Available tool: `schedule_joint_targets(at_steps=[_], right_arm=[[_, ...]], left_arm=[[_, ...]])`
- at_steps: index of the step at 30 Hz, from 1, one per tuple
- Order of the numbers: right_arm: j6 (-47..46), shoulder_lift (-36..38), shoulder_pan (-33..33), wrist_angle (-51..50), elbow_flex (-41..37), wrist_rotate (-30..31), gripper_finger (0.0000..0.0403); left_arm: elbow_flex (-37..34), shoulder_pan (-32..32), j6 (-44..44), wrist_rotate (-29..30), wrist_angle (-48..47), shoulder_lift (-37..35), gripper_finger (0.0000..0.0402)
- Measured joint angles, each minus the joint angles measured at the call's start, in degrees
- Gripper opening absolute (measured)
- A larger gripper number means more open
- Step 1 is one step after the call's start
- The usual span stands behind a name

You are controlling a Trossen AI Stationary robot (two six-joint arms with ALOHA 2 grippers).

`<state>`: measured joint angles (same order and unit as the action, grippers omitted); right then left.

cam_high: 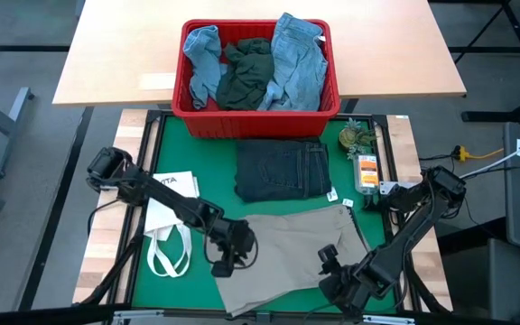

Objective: Fold laundry
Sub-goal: Fold the brown shorts

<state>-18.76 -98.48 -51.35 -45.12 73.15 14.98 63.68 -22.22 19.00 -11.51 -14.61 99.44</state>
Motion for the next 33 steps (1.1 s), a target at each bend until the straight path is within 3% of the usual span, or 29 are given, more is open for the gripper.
schedule_joint_targets(at_steps=[6, 11, 20, 27, 33], right_arm=[[0.0, 0.0, 0.0, 0.0, 0.0, 0.0, 0.017], [0.0, 0.0, 0.0, 0.0, 0.0, 0.0, 0.017], [1.5, 0.0, 0.0, 0.0, 0.0, 0.5, 0.017], [1.6, 0.0, 0.0, 0.0, 0.0, 2.5, 0.017], [1.6, 0.0, 0.0, 0.1, 0.0, 2.6, 0.017]], left_arm=[[0.0, -3.9, -0.1, 0.5, -0.4, 0.0, 0.0183], [0.0, -8.2, -3.6, 4.0, -0.4, 0.0, 0.0218], [0.0, -19.1, -7.6, 18.8, 1.2, 2.1, 0.0222], [0.0, -23.9, -7.3, 20.2, 6.9, 6.9, 0.0222], [0.0, -24.2, -7.2, 24.1, 11.5, 10.4, 0.0221]])
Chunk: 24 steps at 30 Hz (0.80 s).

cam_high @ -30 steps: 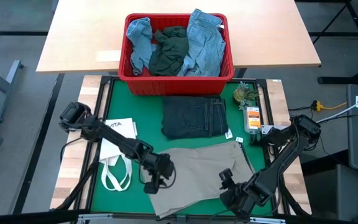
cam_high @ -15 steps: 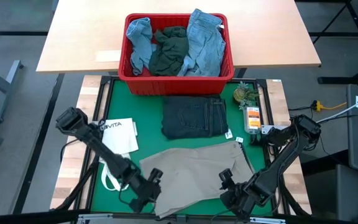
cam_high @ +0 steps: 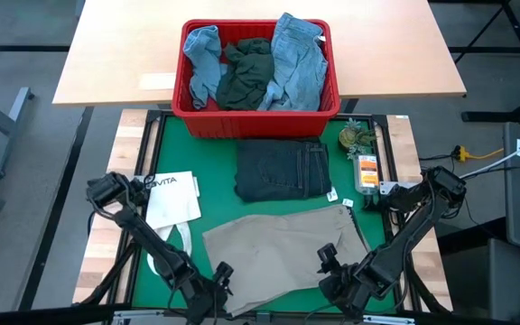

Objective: Fold laundry
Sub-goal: Fold the brown shorts

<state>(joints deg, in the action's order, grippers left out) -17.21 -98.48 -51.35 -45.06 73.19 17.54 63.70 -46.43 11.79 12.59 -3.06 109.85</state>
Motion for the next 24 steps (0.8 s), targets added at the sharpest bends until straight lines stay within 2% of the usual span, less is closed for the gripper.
schedule_joint_targets(at_steps=[7, 19, 24], right_arm=[[0.0, 0.0, 0.0, 0.0, 0.0, 0.0, 0.017], [0.0, 0.0, 0.0, 0.0, 0.0, 0.0, 0.017], [0.0, 0.0, 0.0, 0.0, 0.0, 0.0, 0.017]], left_arm=[[0.0, 0.3, -0.2, -2.9, 6.5, 4.0, 0.0221], [0.1, 2.9, -0.3, -2.6, 11.0, 7.7, 0.022], [0.1, 4.0, 0.1, -2.3, 10.8, 7.7, 0.0194]])
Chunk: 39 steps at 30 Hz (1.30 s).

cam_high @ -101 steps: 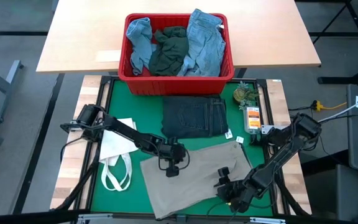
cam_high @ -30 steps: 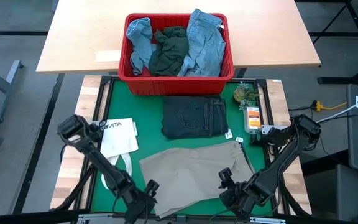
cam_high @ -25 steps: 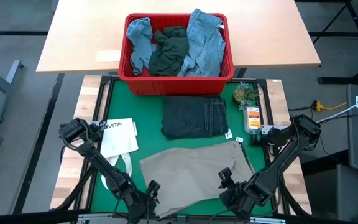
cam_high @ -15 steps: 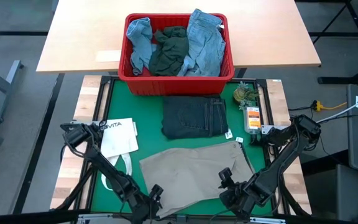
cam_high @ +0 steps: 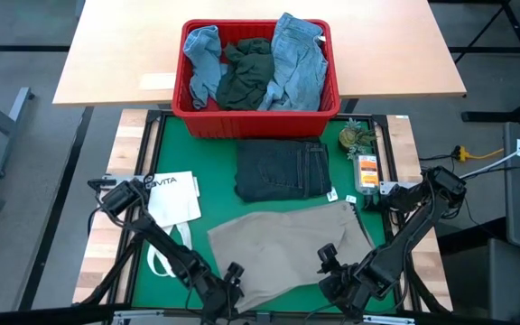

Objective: Fold laundry
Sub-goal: Fold the brown shorts

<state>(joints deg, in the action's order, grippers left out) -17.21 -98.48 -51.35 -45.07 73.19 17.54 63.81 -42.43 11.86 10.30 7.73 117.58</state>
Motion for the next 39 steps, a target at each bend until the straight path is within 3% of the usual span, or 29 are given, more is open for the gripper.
schedule_joint_targets(at_steps=[13, 20, 28, 39], right_arm=[[0.0, 0.0, 0.0, 0.0, 0.0, 0.0, 0.017], [0.0, 0.0, 0.1, 0.2, 0.0, 3.7, 0.017], [0.0, 0.0, 3.2, 0.8, 0.0, 8.8, 0.017], [0.0, 0.0, 10.6, 9.0, 0.0, 9.5, 0.017]], left_arm=[[0.0, 1.2, 0.2, 1.1, 0.3, 0.0, 0.0012], [-0.2, 3.0, -0.8, 0.5, -1.6, -4.2, 0.0009], [-0.2, 8.3, -9.6, -0.8, -3.1, -11.6, 0.0006], [-0.2, 16.2, -13.7, -2.7, -2.3, -15.8, 0.0006]])
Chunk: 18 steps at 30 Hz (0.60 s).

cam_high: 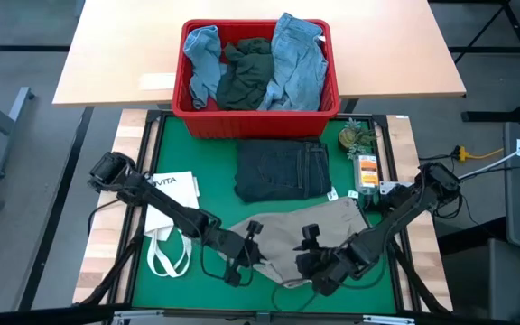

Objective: Fold laundry
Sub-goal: Fold the brown shorts

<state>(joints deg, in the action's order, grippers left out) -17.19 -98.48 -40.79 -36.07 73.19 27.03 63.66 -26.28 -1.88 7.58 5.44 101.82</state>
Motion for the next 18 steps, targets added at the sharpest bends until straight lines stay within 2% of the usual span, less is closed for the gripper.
schedule_joint_targets(at_steps=[11, 18], right_arm=[[1.0, 0.0, 4.2, 13.8, 0.0, -0.2, 0.017], [-2.1, 0.0, 4.5, 19.6, 0.0, -7.3, 0.017]], left_arm=[[0.0, 2.5, 0.1, -0.1, 0.6, 0.0, 0.0006], [0.0, 2.5, 0.1, -0.1, 0.7, 0.0, 0.0008]])
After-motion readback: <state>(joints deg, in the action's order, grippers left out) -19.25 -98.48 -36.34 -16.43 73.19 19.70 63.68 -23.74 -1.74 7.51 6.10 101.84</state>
